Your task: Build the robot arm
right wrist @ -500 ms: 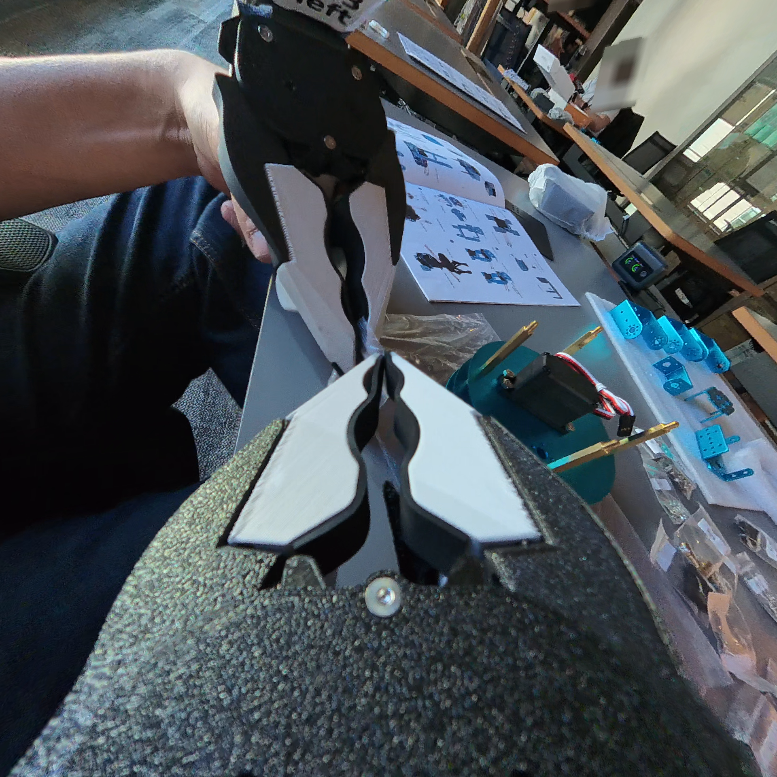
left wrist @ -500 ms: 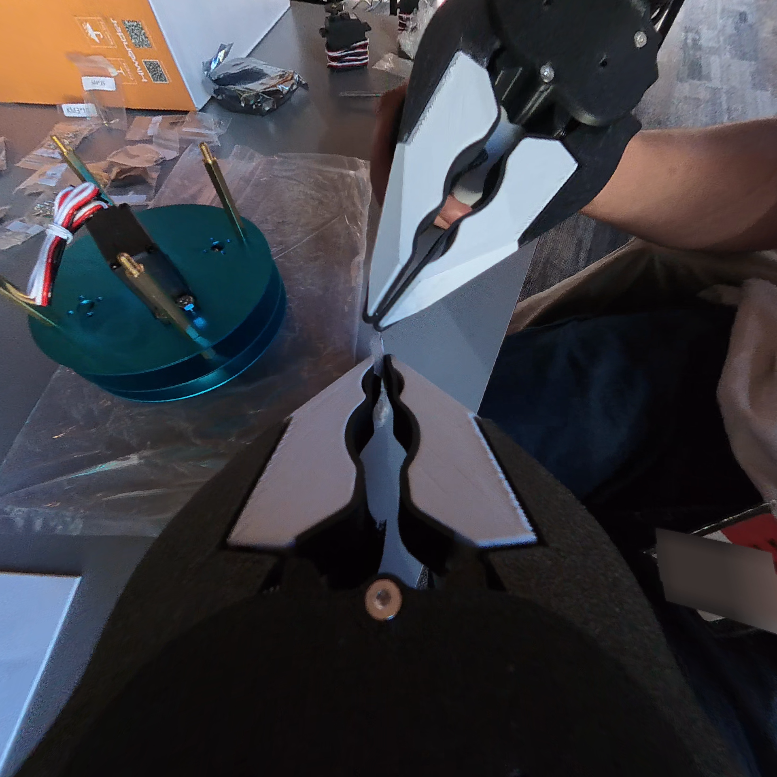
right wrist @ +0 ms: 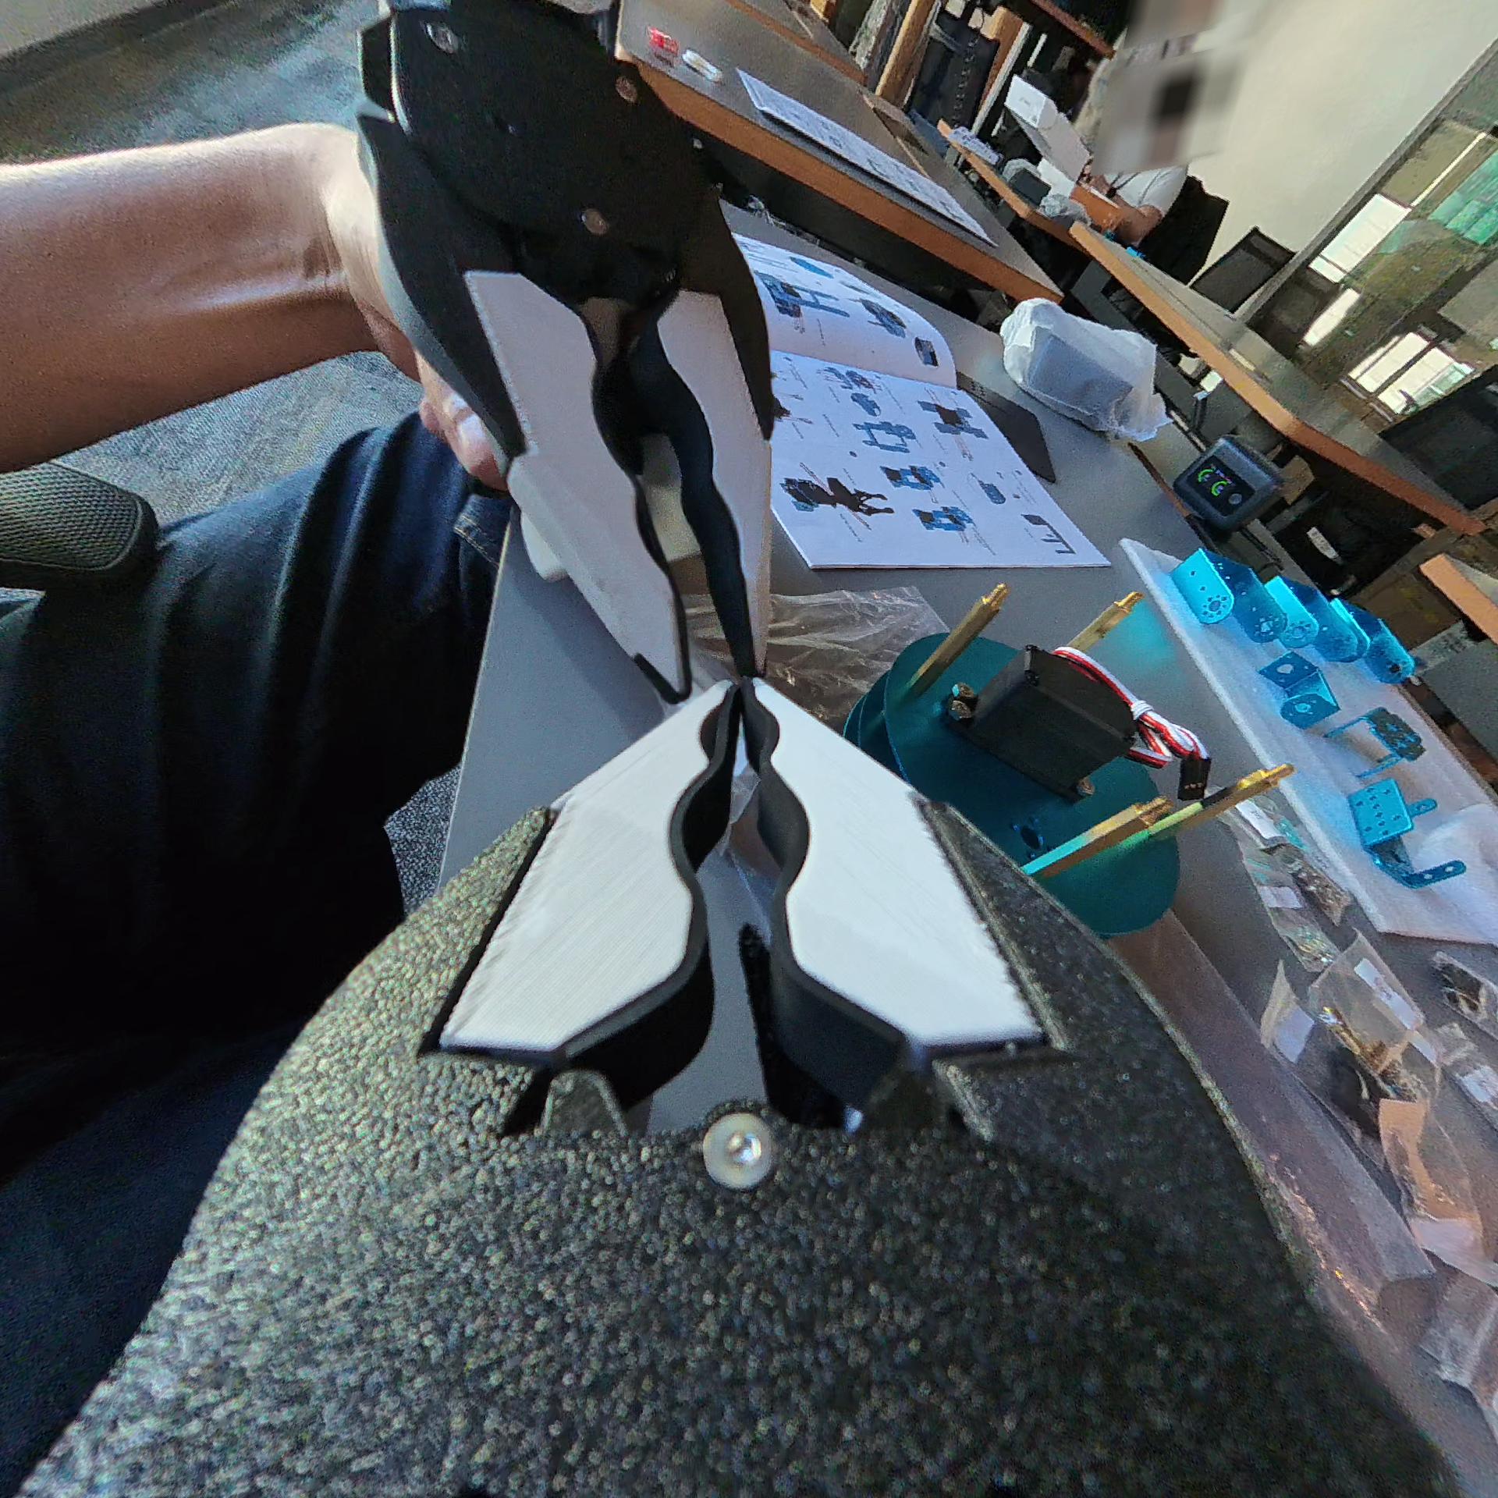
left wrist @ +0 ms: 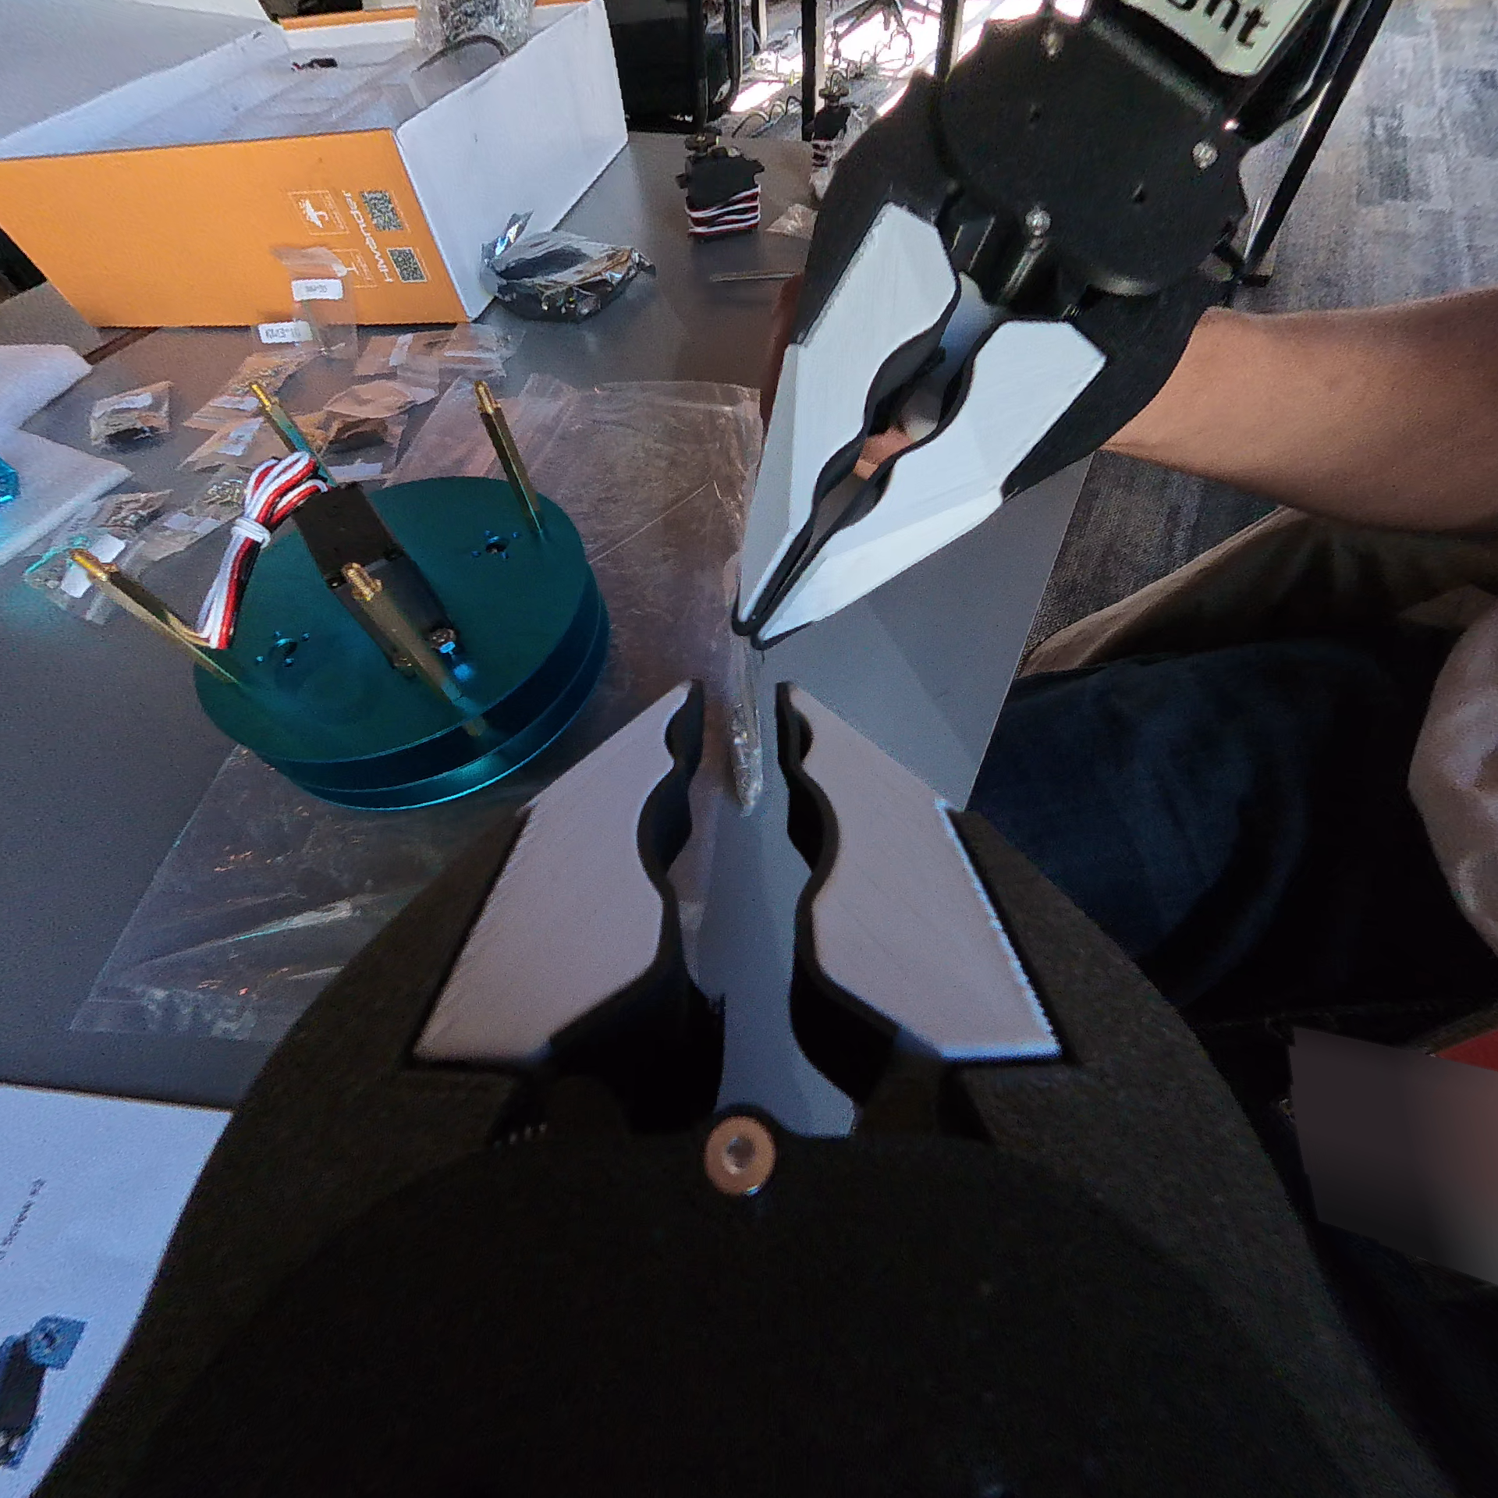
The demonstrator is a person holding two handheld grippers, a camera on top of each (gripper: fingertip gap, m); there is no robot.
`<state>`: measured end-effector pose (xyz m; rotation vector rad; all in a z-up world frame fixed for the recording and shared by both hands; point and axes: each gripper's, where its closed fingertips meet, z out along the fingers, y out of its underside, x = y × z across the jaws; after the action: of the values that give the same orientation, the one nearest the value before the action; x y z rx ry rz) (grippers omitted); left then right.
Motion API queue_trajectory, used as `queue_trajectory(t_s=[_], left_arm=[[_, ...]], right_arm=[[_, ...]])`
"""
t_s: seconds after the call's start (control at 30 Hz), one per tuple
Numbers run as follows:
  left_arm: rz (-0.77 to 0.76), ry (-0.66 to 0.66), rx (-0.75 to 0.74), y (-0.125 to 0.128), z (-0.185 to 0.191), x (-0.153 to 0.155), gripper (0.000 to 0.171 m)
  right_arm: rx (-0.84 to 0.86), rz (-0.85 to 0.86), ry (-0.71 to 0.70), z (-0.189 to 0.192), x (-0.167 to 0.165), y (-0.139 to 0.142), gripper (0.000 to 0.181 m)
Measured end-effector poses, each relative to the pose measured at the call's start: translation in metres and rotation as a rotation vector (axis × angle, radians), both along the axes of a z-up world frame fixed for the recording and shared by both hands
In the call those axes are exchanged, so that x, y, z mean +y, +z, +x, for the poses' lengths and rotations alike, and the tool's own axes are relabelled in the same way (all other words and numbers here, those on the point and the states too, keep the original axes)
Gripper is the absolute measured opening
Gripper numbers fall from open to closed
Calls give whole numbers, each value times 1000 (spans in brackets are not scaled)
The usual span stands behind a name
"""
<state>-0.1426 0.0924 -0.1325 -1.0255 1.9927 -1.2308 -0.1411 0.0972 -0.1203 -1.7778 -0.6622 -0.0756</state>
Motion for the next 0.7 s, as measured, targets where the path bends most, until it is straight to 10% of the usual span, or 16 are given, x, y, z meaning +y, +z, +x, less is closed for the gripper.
queue_trajectory(t_s=[0.7], left_arm=[[-14,4,8,1,4,4,0]], right_arm=[[-106,55,-18,-5,-1,-2,19]])
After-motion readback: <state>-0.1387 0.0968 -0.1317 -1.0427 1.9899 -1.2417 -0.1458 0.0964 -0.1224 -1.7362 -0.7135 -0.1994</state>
